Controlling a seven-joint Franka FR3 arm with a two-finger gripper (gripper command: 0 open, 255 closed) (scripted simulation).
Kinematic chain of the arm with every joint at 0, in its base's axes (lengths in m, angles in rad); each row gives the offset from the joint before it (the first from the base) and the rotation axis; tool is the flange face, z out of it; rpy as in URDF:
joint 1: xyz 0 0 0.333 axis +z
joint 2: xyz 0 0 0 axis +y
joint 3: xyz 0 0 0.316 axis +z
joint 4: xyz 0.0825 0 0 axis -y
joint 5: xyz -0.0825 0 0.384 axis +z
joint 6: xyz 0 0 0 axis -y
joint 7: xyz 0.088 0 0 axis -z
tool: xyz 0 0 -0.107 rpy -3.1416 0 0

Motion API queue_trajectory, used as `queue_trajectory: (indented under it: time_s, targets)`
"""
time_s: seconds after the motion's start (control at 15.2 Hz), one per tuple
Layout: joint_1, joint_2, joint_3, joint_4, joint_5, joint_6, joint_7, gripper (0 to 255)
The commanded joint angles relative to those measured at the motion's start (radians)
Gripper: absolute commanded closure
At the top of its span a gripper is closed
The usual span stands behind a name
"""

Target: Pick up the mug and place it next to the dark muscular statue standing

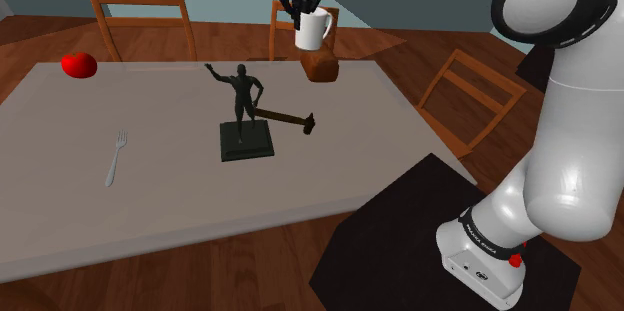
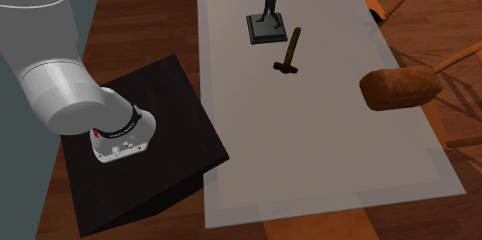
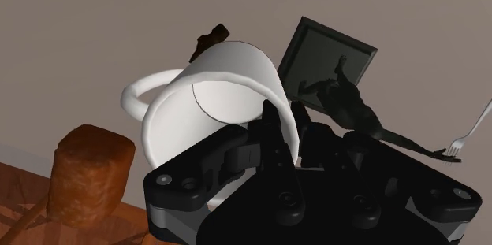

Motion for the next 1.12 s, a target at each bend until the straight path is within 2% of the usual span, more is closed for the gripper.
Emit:
queue_trajectory:
  time_s: [0.0, 1.06]
  targets:
    - [0.0, -0.006, 0.0, -0.033, 0.0, 0.028, 0.001, 255]
    - [0.001, -0.01, 0.0, -0.256, -0.001, 0.246, 0.006, 255]
